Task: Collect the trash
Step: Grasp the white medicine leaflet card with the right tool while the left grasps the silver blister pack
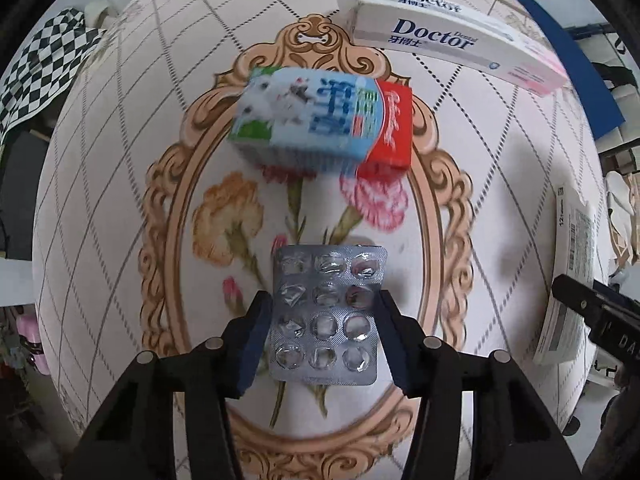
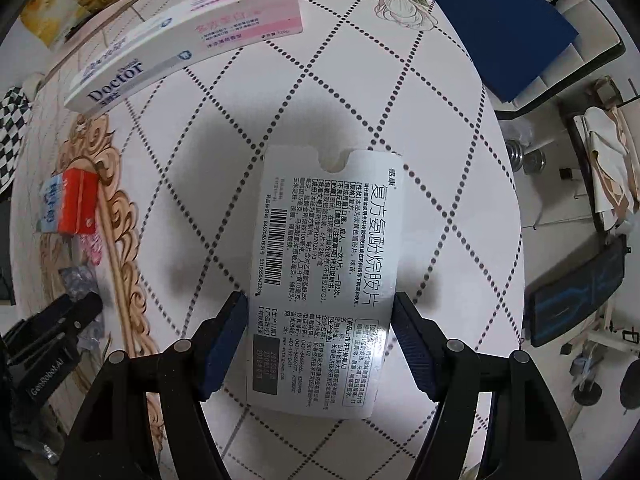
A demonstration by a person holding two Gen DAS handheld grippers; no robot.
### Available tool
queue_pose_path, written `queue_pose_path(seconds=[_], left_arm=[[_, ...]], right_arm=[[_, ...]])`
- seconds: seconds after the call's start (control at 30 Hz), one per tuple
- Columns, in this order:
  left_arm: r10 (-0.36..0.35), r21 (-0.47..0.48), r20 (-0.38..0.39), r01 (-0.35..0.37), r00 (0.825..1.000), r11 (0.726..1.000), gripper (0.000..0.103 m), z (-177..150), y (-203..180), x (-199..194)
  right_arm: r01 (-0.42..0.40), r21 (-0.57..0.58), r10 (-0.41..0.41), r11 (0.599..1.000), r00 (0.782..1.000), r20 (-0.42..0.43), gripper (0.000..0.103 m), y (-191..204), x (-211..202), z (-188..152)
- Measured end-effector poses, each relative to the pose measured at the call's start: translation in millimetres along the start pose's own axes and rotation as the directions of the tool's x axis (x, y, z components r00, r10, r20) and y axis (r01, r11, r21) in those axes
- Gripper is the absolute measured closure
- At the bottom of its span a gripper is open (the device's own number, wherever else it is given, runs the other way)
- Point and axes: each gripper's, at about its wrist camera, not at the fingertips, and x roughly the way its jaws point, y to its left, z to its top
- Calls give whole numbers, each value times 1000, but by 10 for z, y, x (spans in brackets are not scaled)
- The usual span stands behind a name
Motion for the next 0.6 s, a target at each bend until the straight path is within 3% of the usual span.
queue_pose_path(seconds=[0.2,0.37,0.47,0.53,0.6], left_arm=[[-32,-41,66,35,997,999,54,-702,148,-462],[-27,-48,127,33,992,998,54,-1194,259,-871],[-34,-46,157,42,987,998,54,-1353,390,-1094],[-39,-42,180,47,983,998,54,-1207,494,-1166],[-46,-35,207,55,977,998,54,-1302,565,-1294]], right_arm=[[-29,-52,30,998,999,28,29,-4,-191,-342],[-58,-94,63,994,997,53,29,68,-352,-816],[-82,-112,91,990,993,72,29,143,-485,-1131],[-88,-123,100,988,991,93,29,200,-595,-1357],[-96,-127,110,987,987,113,29,284,-727,-1609]])
